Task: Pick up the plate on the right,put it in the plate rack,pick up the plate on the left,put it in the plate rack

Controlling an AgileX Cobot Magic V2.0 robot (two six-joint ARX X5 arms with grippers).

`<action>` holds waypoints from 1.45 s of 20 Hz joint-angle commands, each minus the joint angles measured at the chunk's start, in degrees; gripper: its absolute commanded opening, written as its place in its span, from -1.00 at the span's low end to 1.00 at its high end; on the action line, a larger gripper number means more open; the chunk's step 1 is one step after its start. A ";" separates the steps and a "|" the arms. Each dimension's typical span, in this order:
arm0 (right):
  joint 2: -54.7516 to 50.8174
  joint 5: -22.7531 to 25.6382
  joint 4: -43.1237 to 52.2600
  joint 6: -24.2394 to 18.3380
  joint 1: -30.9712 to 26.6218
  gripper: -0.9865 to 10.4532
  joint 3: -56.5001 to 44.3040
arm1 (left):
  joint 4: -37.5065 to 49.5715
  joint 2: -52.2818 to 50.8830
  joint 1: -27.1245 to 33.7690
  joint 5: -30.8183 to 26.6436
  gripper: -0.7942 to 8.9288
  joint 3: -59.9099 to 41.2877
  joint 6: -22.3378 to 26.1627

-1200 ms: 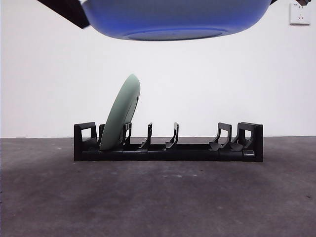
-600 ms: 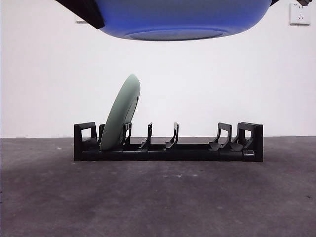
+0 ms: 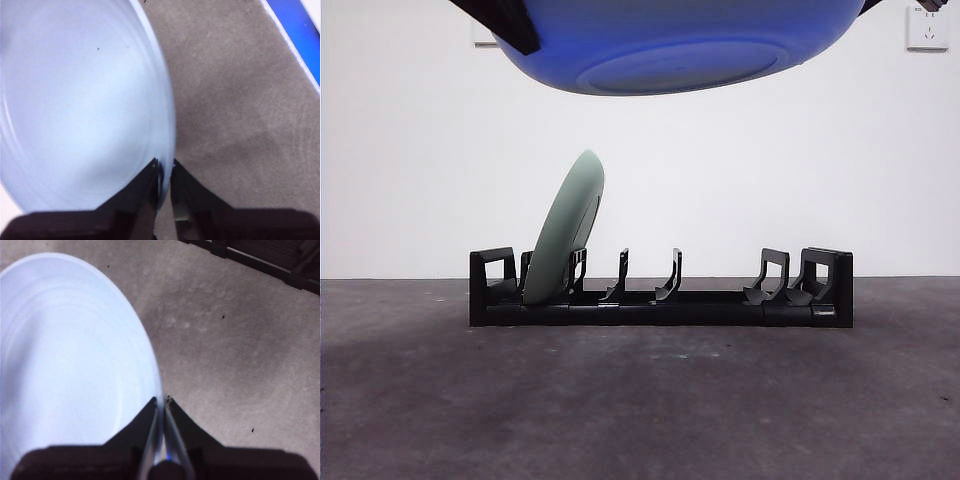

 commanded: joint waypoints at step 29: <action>-25.92 8.59 -10.49 1.18 0.39 -0.44 6.25 | 56.78 18.05 19.08 23.02 -0.85 0.00 -56.19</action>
